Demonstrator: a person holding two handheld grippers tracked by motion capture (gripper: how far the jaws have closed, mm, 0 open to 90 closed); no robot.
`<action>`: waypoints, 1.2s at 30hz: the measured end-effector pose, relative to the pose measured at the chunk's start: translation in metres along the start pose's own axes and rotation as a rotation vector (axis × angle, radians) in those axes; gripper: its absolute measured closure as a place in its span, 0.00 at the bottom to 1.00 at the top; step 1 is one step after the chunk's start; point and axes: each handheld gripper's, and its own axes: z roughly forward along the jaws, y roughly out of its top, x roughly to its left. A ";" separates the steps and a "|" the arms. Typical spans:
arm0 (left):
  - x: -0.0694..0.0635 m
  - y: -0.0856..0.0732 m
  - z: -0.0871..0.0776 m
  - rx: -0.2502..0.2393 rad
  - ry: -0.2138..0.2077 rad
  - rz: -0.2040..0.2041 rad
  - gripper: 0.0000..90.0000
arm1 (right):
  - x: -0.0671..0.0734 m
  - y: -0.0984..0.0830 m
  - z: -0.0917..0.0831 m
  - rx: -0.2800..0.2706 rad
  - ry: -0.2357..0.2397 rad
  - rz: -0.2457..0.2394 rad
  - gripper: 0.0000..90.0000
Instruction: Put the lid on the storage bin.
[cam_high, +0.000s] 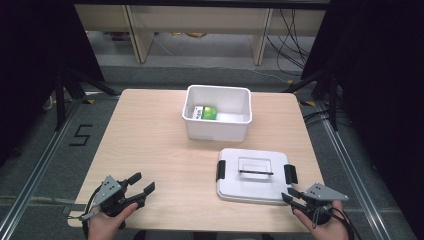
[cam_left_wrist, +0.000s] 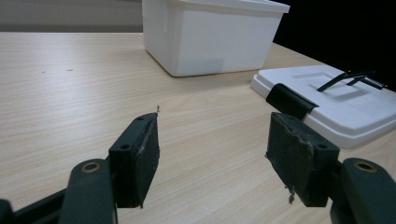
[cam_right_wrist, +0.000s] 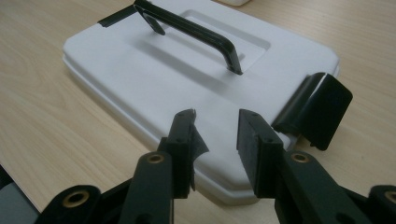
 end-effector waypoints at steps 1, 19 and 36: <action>0.000 0.000 0.000 -0.002 0.002 -0.002 0.37 | 0.000 0.000 0.000 0.000 0.000 0.000 0.75; -0.002 0.001 -0.009 -0.018 -0.006 0.017 0.37 | -0.023 0.085 0.001 0.331 0.009 -0.264 0.82; -0.003 0.000 -0.012 -0.010 0.011 0.009 0.37 | -0.004 0.145 0.057 0.641 0.108 -0.703 0.83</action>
